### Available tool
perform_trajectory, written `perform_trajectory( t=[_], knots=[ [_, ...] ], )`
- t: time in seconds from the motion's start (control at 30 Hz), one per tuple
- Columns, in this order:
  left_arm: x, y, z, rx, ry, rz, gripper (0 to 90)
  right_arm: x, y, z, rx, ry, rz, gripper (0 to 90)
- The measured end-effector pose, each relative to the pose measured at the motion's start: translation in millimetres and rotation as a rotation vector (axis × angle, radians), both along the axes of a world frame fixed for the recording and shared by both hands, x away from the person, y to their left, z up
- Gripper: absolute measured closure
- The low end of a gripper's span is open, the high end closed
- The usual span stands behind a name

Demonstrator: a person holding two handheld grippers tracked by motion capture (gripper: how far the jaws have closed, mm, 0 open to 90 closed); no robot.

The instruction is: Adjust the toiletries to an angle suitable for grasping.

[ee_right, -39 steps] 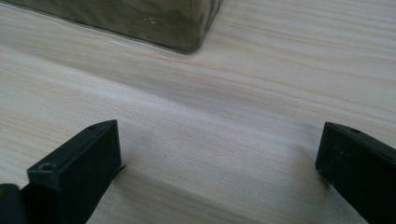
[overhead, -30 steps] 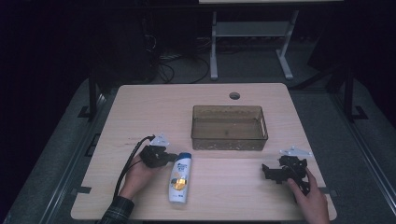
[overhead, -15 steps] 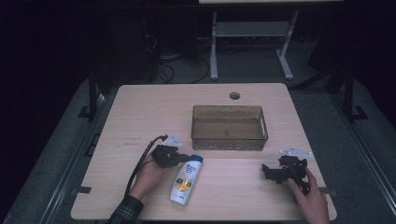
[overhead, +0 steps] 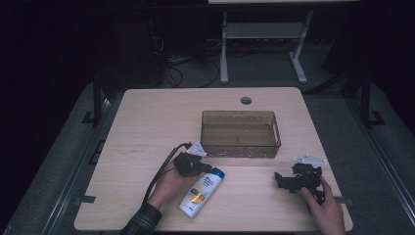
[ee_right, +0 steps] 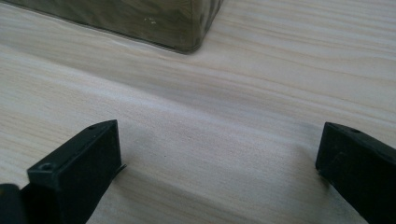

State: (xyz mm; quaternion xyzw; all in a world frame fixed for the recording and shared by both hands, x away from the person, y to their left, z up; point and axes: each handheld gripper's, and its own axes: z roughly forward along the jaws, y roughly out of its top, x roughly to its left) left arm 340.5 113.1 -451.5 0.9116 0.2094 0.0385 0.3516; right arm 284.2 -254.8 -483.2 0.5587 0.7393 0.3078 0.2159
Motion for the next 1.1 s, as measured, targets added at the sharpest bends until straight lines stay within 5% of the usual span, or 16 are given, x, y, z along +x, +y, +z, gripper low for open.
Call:
perform_trajectory(
  t=[0.5, 0.7, 0.93, 1.1],
  knots=[
    [-10.9, -33.3, -2.8, -0.006, 0.024, -0.076, 89.7, 0.0, 0.0, 0.0, 0.000, 0.000, 0.000, 0.0],
    [-10.0, -29.0, 1.3, 0.006, 0.032, -0.058, 89.3, 0.0, 0.0, 0.0, 0.000, 0.000, 0.000, 0.0],
    [-10.2, -18.8, 13.6, -0.001, 0.033, -0.025, 75.4, 0.0, 0.0, 0.0, 0.000, 0.000, 0.000, 0.0],
    [-13.8, -14.0, 21.7, -0.014, 0.066, 0.005, 54.8, 0.1, -0.1, 0.0, -0.001, -0.001, 0.001, 0.0]
  ],
)
